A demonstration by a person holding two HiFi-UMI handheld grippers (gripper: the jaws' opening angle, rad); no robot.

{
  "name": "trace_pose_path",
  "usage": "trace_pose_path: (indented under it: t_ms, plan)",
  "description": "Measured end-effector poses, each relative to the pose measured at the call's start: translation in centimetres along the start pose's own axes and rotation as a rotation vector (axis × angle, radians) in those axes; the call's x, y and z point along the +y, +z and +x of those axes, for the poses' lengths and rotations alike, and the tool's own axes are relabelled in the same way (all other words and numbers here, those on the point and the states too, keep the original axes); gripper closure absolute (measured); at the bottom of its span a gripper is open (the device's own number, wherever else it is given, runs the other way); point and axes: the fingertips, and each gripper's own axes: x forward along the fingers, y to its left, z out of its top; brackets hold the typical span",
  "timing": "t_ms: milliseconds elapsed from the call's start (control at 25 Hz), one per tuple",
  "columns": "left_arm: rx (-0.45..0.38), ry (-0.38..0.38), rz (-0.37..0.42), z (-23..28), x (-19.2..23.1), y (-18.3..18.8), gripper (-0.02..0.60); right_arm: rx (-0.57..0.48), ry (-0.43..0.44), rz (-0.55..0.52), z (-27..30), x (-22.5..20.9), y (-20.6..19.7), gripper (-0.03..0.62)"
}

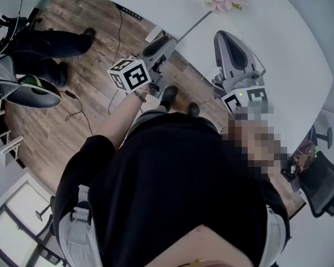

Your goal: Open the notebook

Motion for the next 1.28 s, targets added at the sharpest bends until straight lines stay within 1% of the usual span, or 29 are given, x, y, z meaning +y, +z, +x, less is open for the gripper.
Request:
trace_pose_path:
  t_ms: [160, 320, 480, 680, 840, 920, 1080, 1160, 1280]
  plan:
    - [-0.003, -0.027, 0.077, 0.0, -2.4, 1.0, 0.445, -0.008, 0.004, -0.005, -0.4, -0.1, 0.5, 0.589]
    - [-0.015, -0.059, 0.130, 0.0, -4.8, 1.8, 0.451, -0.015, 0.002, -0.014, -1.1, -0.3, 1.1, 0.589]
    - [-0.023, -0.068, 0.204, 0.5, -6.8, 2.4, 0.451, -0.025, -0.002, -0.021, -1.9, -0.7, 1.9, 0.589]
    - [-0.013, -0.096, 0.286, 1.3, -9.5, 2.4, 0.479, -0.034, -0.005, -0.031, -3.1, -1.2, 2.8, 0.589]
    - [0.011, -0.136, 0.372, 2.3, -11.9, 2.1, 0.506, -0.051, -0.019, -0.040, -4.2, -2.0, 3.4, 0.589]
    - [0.016, -0.150, 0.392, 2.7, -12.9, 1.8, 0.535, -0.054, -0.032, -0.038, -5.0, -2.5, 3.5, 0.589]
    - [0.011, -0.164, 0.417, 3.1, -14.4, 1.8, 0.551, -0.059, -0.042, -0.043, -6.1, -3.0, 4.0, 0.589]
    - [-0.005, -0.168, 0.433, 3.3, -15.1, 2.0, 0.557, -0.064, -0.044, -0.048, -6.6, -3.3, 4.2, 0.589]
    - [-0.035, -0.167, 0.437, 3.4, -15.8, 2.4, 0.565, -0.068, -0.050, -0.053, -7.4, -3.8, 4.4, 0.589]
